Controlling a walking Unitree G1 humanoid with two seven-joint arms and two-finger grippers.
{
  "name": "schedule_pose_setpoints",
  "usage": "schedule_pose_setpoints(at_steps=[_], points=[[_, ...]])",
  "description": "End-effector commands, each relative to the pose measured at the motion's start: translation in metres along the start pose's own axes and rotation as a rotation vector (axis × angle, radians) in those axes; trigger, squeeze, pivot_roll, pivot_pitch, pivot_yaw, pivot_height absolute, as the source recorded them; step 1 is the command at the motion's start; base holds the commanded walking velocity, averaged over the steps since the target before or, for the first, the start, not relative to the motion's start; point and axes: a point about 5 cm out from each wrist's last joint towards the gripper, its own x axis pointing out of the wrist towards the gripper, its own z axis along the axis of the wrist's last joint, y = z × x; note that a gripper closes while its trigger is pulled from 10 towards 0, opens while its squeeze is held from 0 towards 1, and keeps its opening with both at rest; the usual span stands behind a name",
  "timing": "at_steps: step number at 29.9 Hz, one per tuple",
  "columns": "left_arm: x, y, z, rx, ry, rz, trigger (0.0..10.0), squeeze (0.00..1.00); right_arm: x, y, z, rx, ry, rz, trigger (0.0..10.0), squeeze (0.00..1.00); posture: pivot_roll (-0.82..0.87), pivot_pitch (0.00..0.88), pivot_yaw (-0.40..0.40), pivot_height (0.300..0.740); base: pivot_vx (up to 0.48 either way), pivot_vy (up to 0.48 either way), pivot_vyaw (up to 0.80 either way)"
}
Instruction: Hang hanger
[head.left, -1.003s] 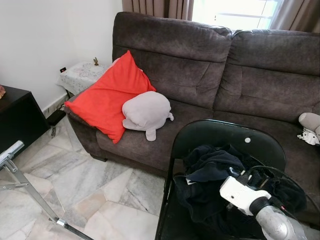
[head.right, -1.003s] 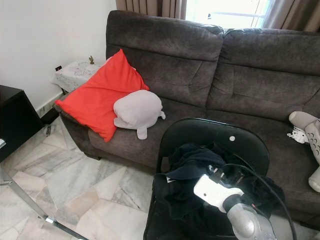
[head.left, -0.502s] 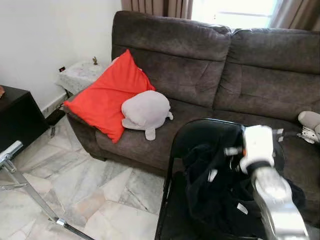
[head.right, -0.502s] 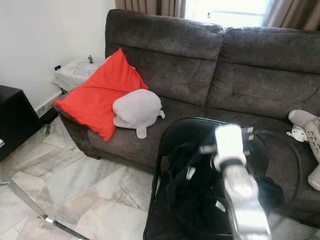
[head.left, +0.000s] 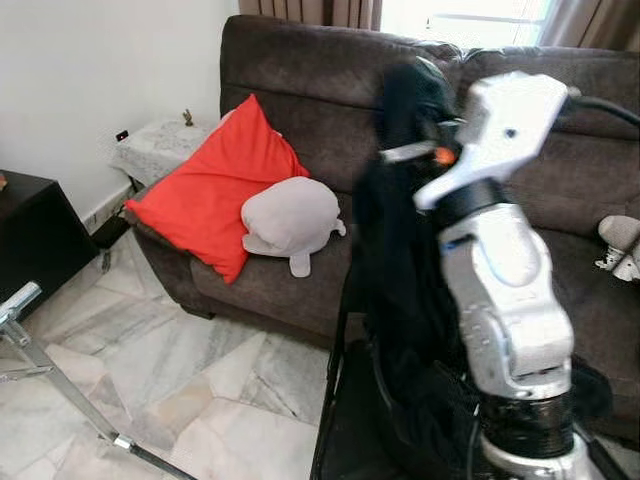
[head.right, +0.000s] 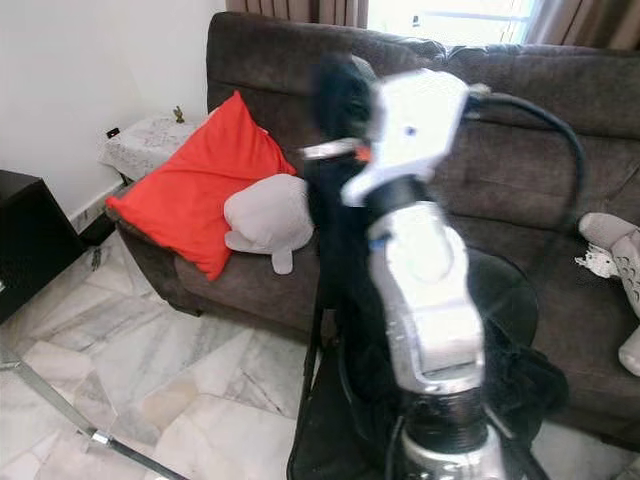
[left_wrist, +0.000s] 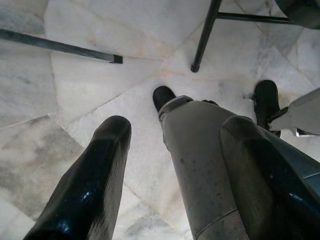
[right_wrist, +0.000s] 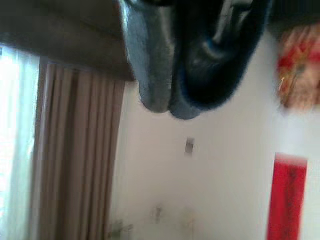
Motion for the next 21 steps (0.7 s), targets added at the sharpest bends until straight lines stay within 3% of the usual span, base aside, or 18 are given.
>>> schedule_pose_setpoints(at_steps=[1, 2, 4, 6, 9, 11, 14, 19, 20, 21], points=[[-0.002, 0.0, -0.012, 0.001, 0.047, -0.004, 10.0, 0.0, -0.014, -0.016, -0.042, 0.018, 0.215, -0.135, 10.0, 0.0, -0.09, 0.036, 0.031, 0.74, 0.0, 0.0, 0.0], [-0.002, 0.0, -0.012, 0.002, 0.047, -0.004, 10.0, 0.0, -0.018, -0.019, -0.048, 0.025, 0.242, -0.162, 10.0, 0.0, -0.09, 0.036, 0.031, 0.74, 0.0, 0.0, 0.0], [-0.003, 0.0, -0.013, 0.004, 0.049, -0.003, 10.0, 0.0, -0.033, -0.022, -0.073, -0.007, 0.395, -0.166, 10.0, 0.0, -0.09, 0.039, 0.033, 0.74, 0.0, 0.0, 0.0], [-0.003, 0.001, -0.013, 0.004, 0.05, -0.003, 10.0, 0.0, -0.035, -0.022, -0.076, -0.014, 0.413, -0.163, 10.0, 0.0, -0.09, 0.039, 0.033, 0.74, 0.0, 0.0, 0.0], [-0.003, 0.002, -0.013, 0.012, 0.053, -0.003, 10.0, 0.0, -0.037, -0.021, -0.075, -0.036, 0.404, -0.186, 10.0, 0.0, -0.09, 0.035, 0.04, 0.74, 0.0, 0.0, 0.0], [-0.003, 0.002, -0.013, 0.014, 0.053, -0.003, 10.0, 0.0, -0.032, -0.015, -0.067, -0.07, 0.333, -0.164, 10.0, 0.0, -0.09, 0.032, 0.041, 0.74, 0.0, 0.0, 0.0], [-0.003, 0.002, -0.013, 0.016, 0.053, -0.003, 10.0, 0.0, -0.027, -0.009, -0.063, -0.113, 0.306, -0.138, 10.0, 0.0, -0.08, 0.026, 0.042, 0.74, 0.0, 0.0, 0.8], [-0.004, 0.003, -0.014, 0.021, 0.054, -0.001, 10.0, 0.0, -0.018, 0.024, -0.056, -0.167, 0.248, 0.047, 10.0, 0.0, -0.08, 0.011, 0.048, 0.74, 0.0, 0.0, 0.8], [-0.004, 0.004, -0.014, 0.023, 0.055, -0.001, 10.0, 0.0, -0.019, 0.036, -0.055, -0.164, 0.232, 0.145, 10.0, 0.0, -0.08, 0.006, 0.046, 0.74, 0.0, 0.0, 0.8], [-0.004, 0.004, -0.014, 0.023, 0.054, 0.001, 10.0, 0.0, -0.023, 0.057, -0.051, -0.151, 0.185, 0.332, 10.0, 0.0, -0.07, 0.002, 0.04, 0.74, 0.0, 0.0, 0.8]])
